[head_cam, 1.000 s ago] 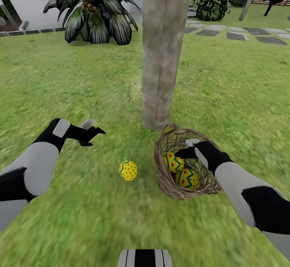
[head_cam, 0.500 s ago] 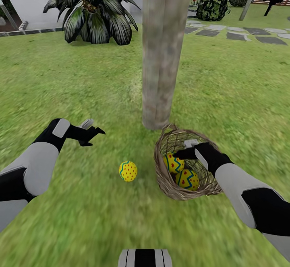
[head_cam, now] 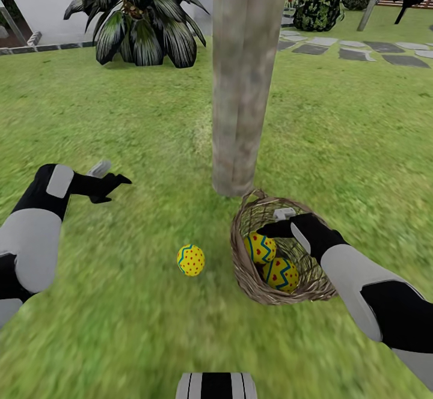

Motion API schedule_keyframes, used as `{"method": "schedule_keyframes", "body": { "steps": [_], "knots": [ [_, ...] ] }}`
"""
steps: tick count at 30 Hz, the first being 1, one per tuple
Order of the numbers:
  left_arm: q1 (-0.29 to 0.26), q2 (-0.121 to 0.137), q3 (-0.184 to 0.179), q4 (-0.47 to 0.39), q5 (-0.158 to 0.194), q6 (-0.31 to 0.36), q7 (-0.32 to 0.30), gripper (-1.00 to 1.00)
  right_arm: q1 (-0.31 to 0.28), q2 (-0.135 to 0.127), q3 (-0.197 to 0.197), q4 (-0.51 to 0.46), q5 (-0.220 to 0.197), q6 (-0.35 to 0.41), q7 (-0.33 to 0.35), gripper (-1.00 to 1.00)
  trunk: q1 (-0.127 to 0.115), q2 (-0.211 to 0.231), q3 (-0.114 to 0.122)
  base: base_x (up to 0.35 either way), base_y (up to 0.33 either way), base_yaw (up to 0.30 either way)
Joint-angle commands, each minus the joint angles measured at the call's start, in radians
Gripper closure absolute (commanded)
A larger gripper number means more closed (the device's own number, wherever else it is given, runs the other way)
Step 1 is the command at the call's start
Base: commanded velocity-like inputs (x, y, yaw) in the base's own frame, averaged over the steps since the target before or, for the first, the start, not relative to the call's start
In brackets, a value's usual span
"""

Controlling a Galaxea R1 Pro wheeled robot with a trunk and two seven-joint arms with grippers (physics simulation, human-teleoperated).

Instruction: Take the three Easter eggs out of the wicker basket on the lawn in the garden, then place them on the lawn next to a single tree (choose any tree) so that all three eggs are next to the same tree and none are left in the basket.

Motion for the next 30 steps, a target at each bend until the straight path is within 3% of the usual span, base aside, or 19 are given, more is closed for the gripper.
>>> {"method": "schedule_keyframes", "body": {
  "steps": [1,28,30],
  "knots": [
    [-0.001,0.001,0.002,0.0,0.01,0.004,0.011,-1.0,0.0,-0.001,0.008,-0.002,-0.01,0.005,-0.001,-1.0,0.0,0.0,-0.001,0.0,0.0,0.0],
    [-0.001,0.005,0.001,-0.013,0.011,0.006,0.009,-1.0,0.001,-0.001,0.019,-0.001,-0.01,0.004,-0.001,-1.0,0.0,0.0,-0.001,0.0,0.0,0.0],
    [-0.001,0.004,0.0,-0.033,0.011,0.006,0.009,-1.0,0.001,-0.001,0.02,-0.002,-0.009,0.004,-0.001,-1.0,0.001,-0.001,-0.008,0.0,0.0,0.0]
  ]
}}
